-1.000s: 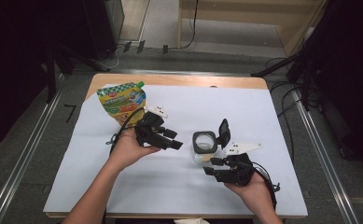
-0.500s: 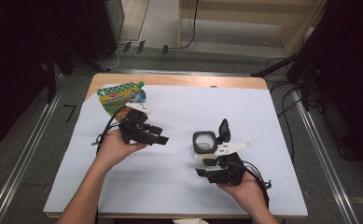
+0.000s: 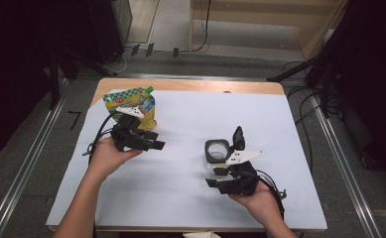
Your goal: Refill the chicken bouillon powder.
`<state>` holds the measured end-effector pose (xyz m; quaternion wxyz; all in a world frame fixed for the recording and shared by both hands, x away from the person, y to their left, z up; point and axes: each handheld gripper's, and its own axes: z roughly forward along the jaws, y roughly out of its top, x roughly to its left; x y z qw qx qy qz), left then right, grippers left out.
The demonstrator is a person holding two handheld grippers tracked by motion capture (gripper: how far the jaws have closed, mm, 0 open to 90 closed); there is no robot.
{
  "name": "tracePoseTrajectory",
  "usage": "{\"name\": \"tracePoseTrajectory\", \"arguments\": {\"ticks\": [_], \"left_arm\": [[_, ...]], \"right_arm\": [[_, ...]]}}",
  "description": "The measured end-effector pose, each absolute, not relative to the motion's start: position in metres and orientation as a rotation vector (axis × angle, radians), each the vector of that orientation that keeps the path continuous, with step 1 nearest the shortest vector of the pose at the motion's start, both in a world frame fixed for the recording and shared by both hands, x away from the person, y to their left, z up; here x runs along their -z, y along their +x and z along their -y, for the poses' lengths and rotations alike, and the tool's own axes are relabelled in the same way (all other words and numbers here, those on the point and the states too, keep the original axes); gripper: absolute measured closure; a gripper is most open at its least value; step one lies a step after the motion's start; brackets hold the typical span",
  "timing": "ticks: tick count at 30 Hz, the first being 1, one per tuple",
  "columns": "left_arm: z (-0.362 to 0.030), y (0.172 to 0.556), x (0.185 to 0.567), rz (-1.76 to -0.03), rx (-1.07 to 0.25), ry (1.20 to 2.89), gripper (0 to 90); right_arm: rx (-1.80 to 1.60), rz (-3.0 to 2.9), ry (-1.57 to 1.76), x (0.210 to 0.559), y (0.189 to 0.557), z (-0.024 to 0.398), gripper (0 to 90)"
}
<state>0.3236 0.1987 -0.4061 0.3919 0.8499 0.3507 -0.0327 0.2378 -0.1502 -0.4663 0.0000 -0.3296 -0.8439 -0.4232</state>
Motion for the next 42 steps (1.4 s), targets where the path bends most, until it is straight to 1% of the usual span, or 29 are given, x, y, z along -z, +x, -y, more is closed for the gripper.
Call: {"name": "tracePoseTrajectory", "arguments": {"ticks": [10,23,36,40,42], "left_arm": [[-0.224,0.323,0.403,-0.953,0.054,2.117,44.9],[-0.264,0.325,0.399,-1.045,-0.016,2.061,45.5],[-0.292,0.333,0.392,-1.099,-0.054,2.016,45.6],[-0.303,0.335,0.389,-1.124,-0.085,2.014,45.6],[-0.308,0.336,0.387,-1.147,-0.121,2.035,45.5]], "right_arm": [[1.329,2.66,-1.057,0.465,0.243,0.158,51.8],[1.294,2.67,-1.018,0.469,0.242,0.148,51.9],[1.276,2.677,-0.998,0.471,0.242,0.144,51.8],[1.273,2.683,-0.991,0.472,0.242,0.144,51.7],[1.27,2.682,-0.997,0.472,0.242,0.144,51.4]]}}
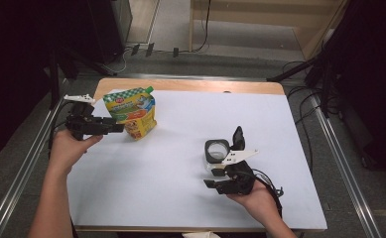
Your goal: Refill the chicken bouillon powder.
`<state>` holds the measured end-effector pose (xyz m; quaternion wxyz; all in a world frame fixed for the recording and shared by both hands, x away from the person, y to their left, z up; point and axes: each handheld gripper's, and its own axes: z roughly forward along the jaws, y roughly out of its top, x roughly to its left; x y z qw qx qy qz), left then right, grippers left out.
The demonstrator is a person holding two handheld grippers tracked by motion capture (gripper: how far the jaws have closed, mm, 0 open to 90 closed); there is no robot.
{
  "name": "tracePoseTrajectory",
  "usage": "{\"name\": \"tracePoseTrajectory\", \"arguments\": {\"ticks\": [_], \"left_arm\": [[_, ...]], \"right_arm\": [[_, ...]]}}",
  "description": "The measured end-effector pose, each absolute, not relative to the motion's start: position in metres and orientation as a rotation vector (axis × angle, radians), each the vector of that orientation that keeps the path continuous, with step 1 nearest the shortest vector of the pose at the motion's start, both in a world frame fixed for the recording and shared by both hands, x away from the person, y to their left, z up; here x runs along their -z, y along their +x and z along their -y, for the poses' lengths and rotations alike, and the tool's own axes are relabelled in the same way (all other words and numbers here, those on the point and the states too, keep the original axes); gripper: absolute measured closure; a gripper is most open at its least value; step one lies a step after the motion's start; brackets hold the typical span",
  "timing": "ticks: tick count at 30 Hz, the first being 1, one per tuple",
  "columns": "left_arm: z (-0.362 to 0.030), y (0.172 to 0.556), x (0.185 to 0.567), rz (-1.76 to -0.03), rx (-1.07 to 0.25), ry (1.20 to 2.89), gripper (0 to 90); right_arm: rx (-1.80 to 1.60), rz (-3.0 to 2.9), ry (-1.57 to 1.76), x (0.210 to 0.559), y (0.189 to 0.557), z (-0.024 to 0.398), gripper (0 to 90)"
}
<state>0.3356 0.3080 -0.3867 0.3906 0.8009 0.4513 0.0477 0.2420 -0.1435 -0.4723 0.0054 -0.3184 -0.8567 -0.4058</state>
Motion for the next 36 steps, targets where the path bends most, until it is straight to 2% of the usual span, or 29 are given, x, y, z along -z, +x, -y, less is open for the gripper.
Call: {"name": "tracePoseTrajectory", "arguments": {"ticks": [7,13,21,25,32,36], "left_arm": [[-0.321,0.347,0.384,-1.17,-0.147,1.992,43.8],[-0.304,0.36,0.388,-1.145,-0.164,1.998,44.5],[-0.293,0.371,0.392,-1.168,-0.175,1.964,54.9],[-0.289,0.375,0.396,-1.184,-0.139,1.953,63.7],[-0.283,0.375,0.402,-1.198,-0.157,1.966,68.7],[-0.282,0.374,0.402,-1.164,-0.131,1.984,79.9]], "right_arm": [[1.263,2.684,-1.003,0.474,0.241,0.143,51.3],[1.274,2.68,-1.015,0.473,0.24,0.145,51.1],[1.268,2.685,-1.027,0.475,0.236,0.147,50.9],[1.275,2.686,-1.025,0.476,0.235,0.148,50.8],[1.283,2.683,-1.044,0.476,0.236,0.15,50.8],[1.282,2.684,-1.046,0.477,0.238,0.15,51.1]]}}
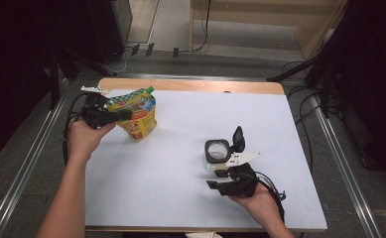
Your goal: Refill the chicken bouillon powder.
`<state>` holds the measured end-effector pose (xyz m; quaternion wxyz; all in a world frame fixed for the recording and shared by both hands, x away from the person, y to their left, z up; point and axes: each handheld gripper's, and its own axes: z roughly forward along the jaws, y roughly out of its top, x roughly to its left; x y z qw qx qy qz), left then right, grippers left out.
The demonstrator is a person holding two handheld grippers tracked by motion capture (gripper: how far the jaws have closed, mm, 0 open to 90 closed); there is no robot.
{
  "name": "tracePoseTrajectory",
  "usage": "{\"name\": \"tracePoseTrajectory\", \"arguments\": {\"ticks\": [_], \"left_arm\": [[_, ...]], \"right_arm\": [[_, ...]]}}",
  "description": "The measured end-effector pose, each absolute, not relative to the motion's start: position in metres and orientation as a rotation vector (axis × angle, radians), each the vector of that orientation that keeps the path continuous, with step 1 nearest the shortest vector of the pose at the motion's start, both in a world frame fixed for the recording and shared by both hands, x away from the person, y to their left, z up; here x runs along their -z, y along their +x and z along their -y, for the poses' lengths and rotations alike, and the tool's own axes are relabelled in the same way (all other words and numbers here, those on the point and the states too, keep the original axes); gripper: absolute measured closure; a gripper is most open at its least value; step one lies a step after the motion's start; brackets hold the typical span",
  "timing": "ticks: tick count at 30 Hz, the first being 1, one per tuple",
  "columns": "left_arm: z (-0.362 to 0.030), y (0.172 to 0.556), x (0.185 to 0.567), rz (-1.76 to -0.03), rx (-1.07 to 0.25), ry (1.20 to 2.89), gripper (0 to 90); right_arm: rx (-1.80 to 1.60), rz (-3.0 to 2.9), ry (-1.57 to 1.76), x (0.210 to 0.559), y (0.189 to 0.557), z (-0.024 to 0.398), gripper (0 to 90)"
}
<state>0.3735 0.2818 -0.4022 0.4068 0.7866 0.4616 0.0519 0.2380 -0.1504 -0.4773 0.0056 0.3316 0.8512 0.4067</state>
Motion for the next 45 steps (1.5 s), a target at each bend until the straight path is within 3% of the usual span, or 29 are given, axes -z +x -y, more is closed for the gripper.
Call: {"name": "tracePoseTrajectory", "arguments": {"ticks": [6,21,45], "left_arm": [[-0.275,0.373,0.401,-1.181,-0.081,1.973,90.0],[-0.265,0.36,0.381,-1.165,-0.003,1.898,90.0],[-0.228,0.32,0.349,-1.029,0.048,1.951,90.0]], "right_arm": [[-1.279,-2.664,1.04,0.477,0.237,0.148,50.7],[-1.352,-2.647,0.97,0.47,0.231,0.137,50.4],[-1.369,-2.681,0.896,0.487,0.253,0.066,47.3]]}}
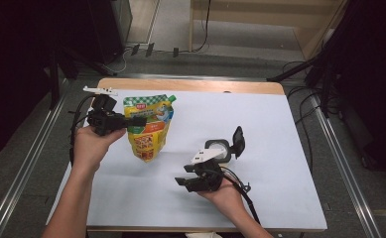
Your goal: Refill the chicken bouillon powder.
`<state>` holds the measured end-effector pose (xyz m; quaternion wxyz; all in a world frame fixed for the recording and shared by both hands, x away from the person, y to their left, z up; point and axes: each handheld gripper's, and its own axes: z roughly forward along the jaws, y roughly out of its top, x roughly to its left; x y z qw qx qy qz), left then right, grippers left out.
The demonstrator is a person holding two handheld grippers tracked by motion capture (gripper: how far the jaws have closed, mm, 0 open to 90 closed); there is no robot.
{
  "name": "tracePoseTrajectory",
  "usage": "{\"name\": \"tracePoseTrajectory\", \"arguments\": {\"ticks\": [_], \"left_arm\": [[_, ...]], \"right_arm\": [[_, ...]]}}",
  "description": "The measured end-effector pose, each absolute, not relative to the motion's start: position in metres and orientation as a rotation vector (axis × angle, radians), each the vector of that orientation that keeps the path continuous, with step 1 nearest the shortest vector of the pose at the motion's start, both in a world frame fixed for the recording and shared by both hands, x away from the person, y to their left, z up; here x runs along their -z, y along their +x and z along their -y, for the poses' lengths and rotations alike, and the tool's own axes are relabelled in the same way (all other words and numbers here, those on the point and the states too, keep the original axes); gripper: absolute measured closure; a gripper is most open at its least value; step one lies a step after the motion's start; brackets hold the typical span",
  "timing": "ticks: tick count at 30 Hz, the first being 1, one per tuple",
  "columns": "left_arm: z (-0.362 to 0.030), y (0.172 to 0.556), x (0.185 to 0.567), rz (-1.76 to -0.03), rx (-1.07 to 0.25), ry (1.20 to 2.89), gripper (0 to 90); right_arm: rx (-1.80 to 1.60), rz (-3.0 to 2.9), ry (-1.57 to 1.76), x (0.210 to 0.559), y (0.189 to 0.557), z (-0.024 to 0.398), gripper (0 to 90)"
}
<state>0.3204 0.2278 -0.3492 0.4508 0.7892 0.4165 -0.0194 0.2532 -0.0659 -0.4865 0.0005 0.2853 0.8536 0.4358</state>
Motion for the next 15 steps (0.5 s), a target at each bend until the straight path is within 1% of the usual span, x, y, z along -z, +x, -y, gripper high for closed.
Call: {"name": "tracePoseTrajectory", "arguments": {"ticks": [15], "left_arm": [[-0.206,0.301,0.345,-1.012,0.09,1.98,90.0]], "right_arm": [[-1.335,-2.627,0.981,0.513,0.273,0.041,50.4]]}}
